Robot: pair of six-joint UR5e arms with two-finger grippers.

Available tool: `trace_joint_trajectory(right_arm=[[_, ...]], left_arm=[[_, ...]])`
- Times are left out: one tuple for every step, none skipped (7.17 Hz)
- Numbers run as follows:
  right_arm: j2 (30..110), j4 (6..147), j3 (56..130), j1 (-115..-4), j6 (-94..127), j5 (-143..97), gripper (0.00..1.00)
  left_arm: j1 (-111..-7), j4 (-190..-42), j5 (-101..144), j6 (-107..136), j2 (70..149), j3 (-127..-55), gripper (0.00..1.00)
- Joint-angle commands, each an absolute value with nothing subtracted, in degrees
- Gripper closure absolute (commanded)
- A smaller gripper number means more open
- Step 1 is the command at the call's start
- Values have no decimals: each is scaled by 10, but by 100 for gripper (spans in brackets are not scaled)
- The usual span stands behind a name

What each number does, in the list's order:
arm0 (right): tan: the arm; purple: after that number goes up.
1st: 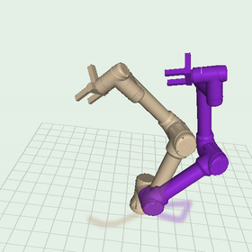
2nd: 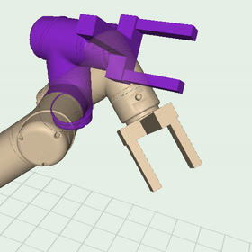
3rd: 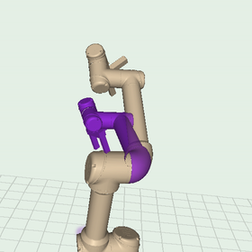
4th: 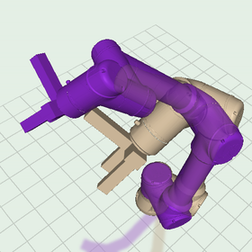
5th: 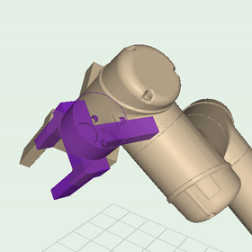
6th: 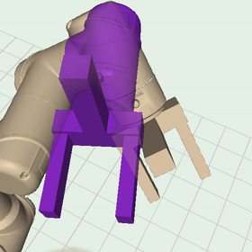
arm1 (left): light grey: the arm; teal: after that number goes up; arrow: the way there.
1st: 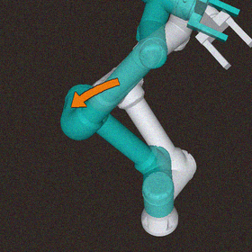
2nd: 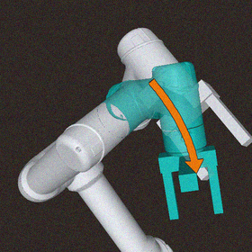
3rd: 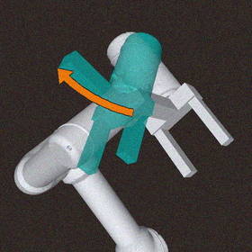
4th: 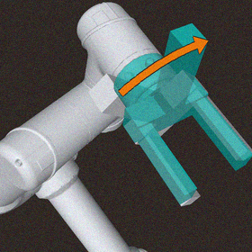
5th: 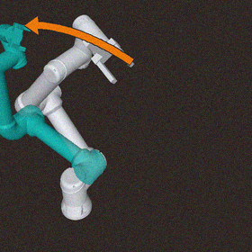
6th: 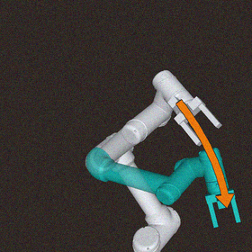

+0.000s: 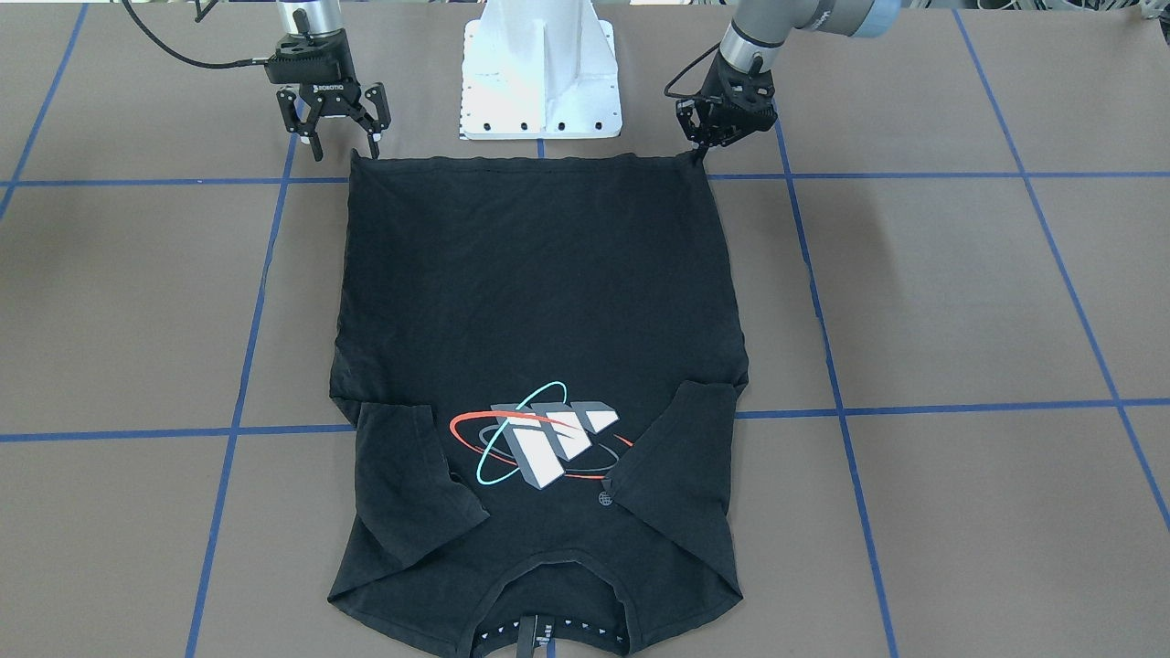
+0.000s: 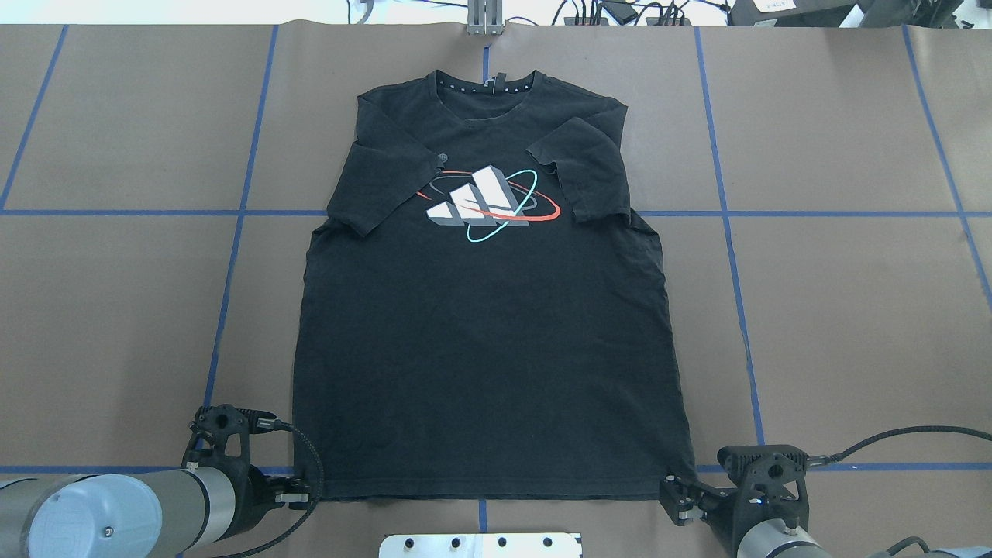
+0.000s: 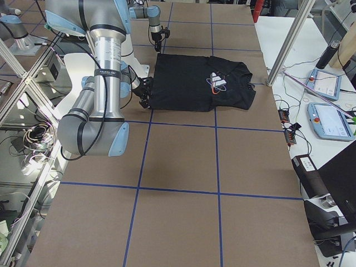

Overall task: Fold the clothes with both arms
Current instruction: 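Grasp the hem corners with both grippers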

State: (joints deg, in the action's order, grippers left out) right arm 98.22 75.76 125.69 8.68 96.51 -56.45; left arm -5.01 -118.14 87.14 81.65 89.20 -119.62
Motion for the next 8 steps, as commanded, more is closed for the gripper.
trace_joint_trajectory(right_arm=[[978,758,1252,96,968,-555,46],[978,758,1250,97,968,-555,46],[977,758,1246,98,968,-555,47],[977,758,1244,99,968,-555,53],[976,758,1243,99,967,-555,54],[976,758,1243,99,968,-555,57],[976,758,1243,100,967,-555,62],[976,758,1243,100,967,-555,67]], left_arm=[[-50,-1182,871,817,892,-1197,100],[-50,-1182,872,817,892,-1197,100],[-50,-1182,872,817,893,-1197,100],[-50,-1182,871,817,893,-1197,100],[-50,-1182,871,817,893,-1197,100],[-50,-1182,872,817,893,-1197,100],[-50,-1182,872,817,893,-1196,100],[-50,-1182,872,817,893,-1196,100]])
